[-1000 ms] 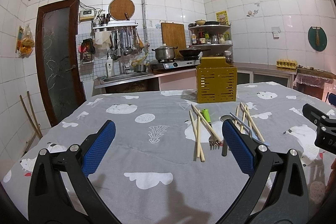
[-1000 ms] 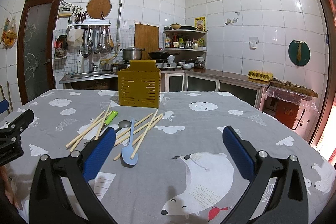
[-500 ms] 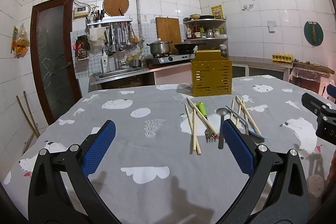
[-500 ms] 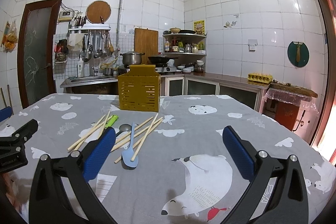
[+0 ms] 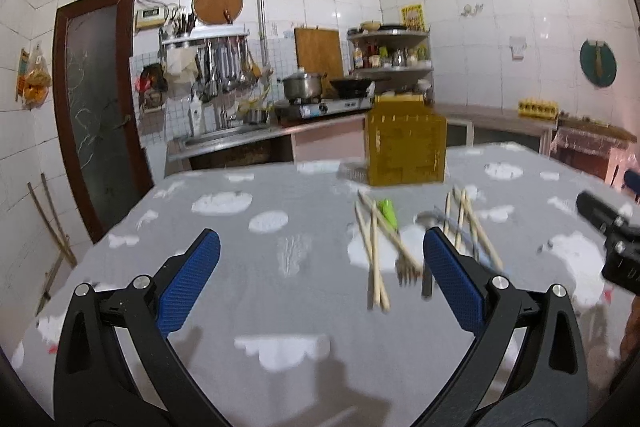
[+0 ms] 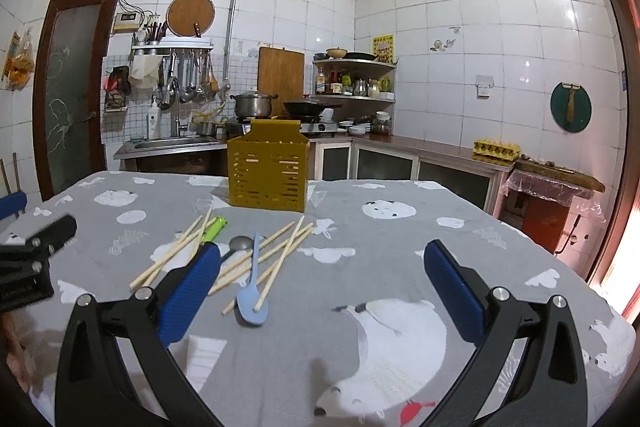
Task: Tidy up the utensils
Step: 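Lower the left tool onto a wooden chopstick and close it while the right tool grasps another chopstick, then lift the chopsticks with both tools and carry them over the yellow holder, then lower the chopsticks into the yellow holder and open both tools, then move both tools back to the loose chopsticks and close each on one, then lift the held chopsticks with both tools and carry them above the yellow holder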
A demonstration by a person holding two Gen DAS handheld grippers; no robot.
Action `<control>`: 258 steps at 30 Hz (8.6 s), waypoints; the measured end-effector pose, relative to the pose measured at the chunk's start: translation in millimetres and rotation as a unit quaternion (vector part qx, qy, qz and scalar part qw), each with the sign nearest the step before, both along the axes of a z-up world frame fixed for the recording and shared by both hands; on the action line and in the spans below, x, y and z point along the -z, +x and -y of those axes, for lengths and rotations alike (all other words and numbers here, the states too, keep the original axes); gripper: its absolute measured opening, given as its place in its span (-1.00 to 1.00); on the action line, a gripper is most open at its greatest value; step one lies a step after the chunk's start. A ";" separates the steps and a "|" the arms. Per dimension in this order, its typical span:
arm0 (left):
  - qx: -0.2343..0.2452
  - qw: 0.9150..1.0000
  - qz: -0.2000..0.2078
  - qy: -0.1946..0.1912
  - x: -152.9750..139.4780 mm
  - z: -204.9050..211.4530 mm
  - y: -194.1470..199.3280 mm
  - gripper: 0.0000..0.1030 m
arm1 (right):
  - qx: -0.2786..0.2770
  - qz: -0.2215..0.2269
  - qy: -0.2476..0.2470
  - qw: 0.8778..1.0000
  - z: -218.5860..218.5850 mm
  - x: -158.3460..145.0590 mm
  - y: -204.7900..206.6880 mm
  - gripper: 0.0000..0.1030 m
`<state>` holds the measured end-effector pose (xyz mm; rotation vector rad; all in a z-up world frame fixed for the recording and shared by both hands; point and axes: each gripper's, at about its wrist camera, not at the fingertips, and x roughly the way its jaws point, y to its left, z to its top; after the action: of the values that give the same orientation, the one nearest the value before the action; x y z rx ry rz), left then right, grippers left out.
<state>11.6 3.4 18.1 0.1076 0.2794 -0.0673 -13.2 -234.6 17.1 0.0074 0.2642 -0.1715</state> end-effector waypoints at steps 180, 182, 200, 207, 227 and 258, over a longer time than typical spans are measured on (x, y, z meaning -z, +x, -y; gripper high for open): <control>0.104 0.991 -0.029 -0.085 -109.5 100.9 397.7 -0.92 | -0.022 0.104 0.060 0.992 60.3 -114.7 388.6 -0.88; 0.102 0.990 -0.041 -0.083 -97.4 97.2 400.6 -0.92 | -0.028 0.086 0.057 0.994 60.4 -104.8 391.4 -0.88; 0.072 0.992 -0.054 -0.089 -118.9 26.2 311.0 0.90 | -0.008 -0.065 0.072 0.995 84.2 -86.8 312.1 0.06; 0.047 0.992 -0.093 -0.074 -97.2 1.9 283.6 0.90 | -0.008 -0.117 0.062 0.991 77.3 -46.9 268.1 0.08; 0.007 0.968 -0.251 -0.017 40.7 11.1 310.8 0.90 | 0.043 -0.270 0.127 0.954 64.1 67.9 281.9 0.08; 0.035 0.938 -0.343 -0.035 75.0 56.2 344.0 -0.23 | 0.079 -0.315 0.167 0.931 41.7 70.9 303.7 -0.73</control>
<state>355.6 -52.7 -56.9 0.0188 0.9725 -0.1851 290.5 -276.3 -53.8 0.3166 0.9353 -0.2858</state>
